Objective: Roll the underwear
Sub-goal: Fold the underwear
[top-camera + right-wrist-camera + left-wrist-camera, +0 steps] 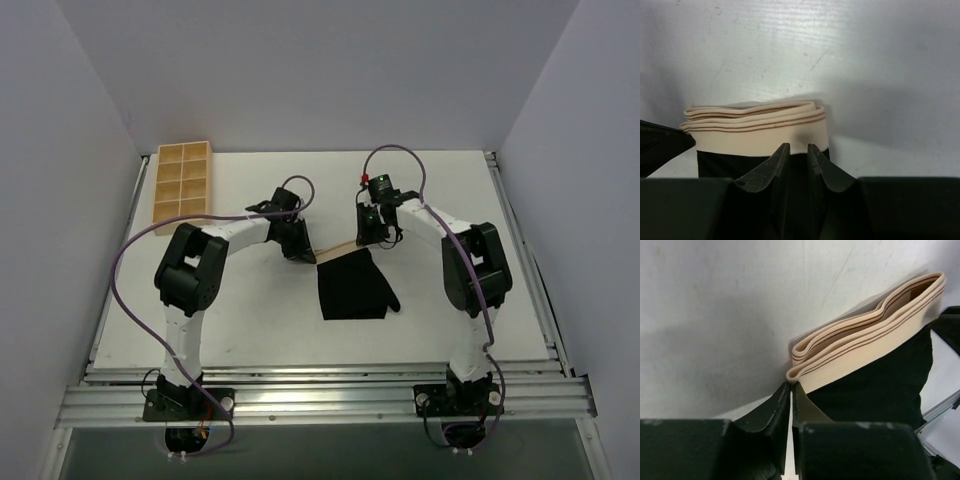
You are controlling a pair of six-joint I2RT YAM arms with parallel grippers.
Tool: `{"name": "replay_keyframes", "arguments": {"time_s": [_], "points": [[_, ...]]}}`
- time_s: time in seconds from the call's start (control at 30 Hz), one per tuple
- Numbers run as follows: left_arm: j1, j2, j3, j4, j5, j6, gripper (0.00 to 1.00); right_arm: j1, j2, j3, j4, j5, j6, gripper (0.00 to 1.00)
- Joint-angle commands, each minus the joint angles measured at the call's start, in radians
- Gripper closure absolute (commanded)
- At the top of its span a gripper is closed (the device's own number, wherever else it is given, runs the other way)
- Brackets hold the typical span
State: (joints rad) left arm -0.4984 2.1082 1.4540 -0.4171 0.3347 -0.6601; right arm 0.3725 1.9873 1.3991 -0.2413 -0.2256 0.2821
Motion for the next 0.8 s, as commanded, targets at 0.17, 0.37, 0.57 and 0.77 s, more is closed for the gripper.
{"name": "replay_keyframes", "arguments": {"time_s": [0.17, 0.37, 0.57, 0.77], "points": [[-0.162, -0.25, -0.144, -0.084, -0.166, -0.141, 0.68, 0.055, -0.309, -0.144, -0.148, 0.081, 0.109, 0.82], [-0.126, -0.314, -0.103, -0.157, -0.201, 0.029, 0.5, 0.06, -0.49, -0.262, -0.194, 0.085, 0.152, 0.81], [-0.077, -0.226, -0.003, -0.175, -0.122, 0.27, 0.46, 0.06, -0.6, -0.321, -0.236, 0.091, 0.181, 0.8], [-0.068, -0.169, 0.037, -0.118, -0.007, 0.358, 0.44, 0.062, -0.633, -0.321, -0.268, 0.092, 0.187, 0.8]]}}
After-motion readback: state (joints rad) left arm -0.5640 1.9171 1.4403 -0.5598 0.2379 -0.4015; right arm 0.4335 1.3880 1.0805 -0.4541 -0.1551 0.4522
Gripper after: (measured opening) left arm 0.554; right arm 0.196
